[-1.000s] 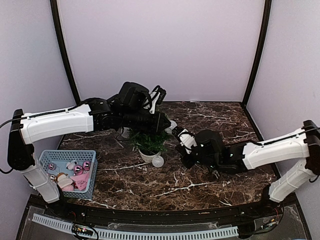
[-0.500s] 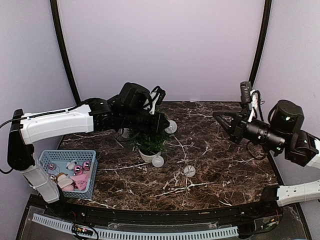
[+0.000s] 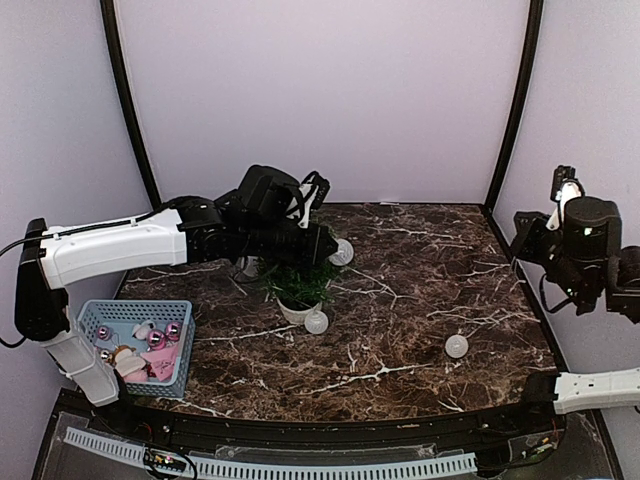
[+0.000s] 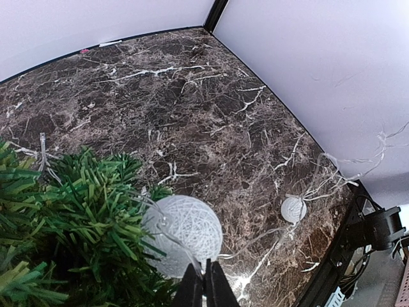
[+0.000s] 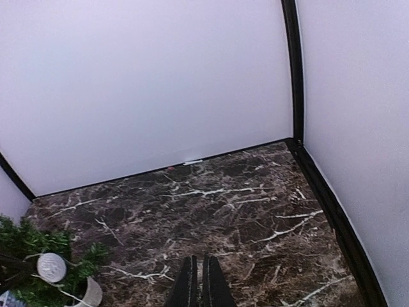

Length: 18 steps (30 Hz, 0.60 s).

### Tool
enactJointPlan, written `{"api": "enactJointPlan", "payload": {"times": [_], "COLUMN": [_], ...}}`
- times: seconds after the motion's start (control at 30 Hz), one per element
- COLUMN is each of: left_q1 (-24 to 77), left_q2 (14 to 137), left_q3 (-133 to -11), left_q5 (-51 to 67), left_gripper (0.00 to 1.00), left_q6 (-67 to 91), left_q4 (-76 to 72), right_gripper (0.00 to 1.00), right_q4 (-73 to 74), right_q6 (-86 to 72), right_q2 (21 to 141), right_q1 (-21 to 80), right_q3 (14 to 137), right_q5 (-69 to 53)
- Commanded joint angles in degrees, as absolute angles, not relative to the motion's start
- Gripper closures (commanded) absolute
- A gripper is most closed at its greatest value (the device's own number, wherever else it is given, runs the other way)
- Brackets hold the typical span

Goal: Decorate the small christmas tree
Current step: Adjust the side of the string light at the center of the board.

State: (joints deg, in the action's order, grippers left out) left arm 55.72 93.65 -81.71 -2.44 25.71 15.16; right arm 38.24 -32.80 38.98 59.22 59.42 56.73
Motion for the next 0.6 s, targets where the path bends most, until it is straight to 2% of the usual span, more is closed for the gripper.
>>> {"api": "enactJointPlan", "payload": {"times": [0.0, 0.13, 0.17, 0.2, 0.27, 0.3, 0.33, 0.47, 0.57], "left_q1": [55.59, 55.55, 55.55, 55.61, 55.56, 55.55, 55.57, 55.56, 55.59], "left_q2": [91.02, 90.94, 90.90, 90.84, 90.87, 90.79, 90.79, 90.68, 90.70], "left_q3": [-81.56, -81.41, -81.39, -81.39, -81.39, -81.34, -81.32, -81.15, -81.14], "left_q5": [-2.30, -1.83, -1.64, -1.57, -1.26, -1.06, -0.97, -0.46, -0.27], "left_gripper": [1.00, 1.00, 1.00, 1.00, 1.00, 1.00, 1.00, 1.00, 1.00], "left_q6": [25.33, 25.16, 25.08, 25.06, 24.97, 24.96, 24.96, 24.94, 24.96], "left_q4": [16.38, 16.20, 16.18, 16.09, 16.06, 16.03, 16.05, 15.94, 15.93], "right_gripper": [1.00, 1.00, 0.92, 0.79, 0.43, 0.31, 0.24, 0.09, 0.06], "right_q4": [43.45, 39.00, 36.35, 33.53, 28.21, 25.35, 21.65, -0.25, -11.51], "right_q6": [-43.82, -51.55, -52.58, -53.32, -55.17, -54.84, -53.74, -41.17, -33.28], "right_q2": [41.37, 44.61, 45.62, 46.71, 48.57, 49.13, 49.09, 45.94, 48.94], "right_q1": [55.87, 50.42, 48.46, 46.79, 45.53, 45.45, 45.48, 45.53, 45.53], "right_q3": [52.54, 41.72, 39.16, 36.43, 32.49, 31.04, 29.73, 22.88, 21.27], "right_q5": [59.83, 49.44, 44.41, 39.60, 32.02, 29.41, 26.72, 10.30, -0.96]}}
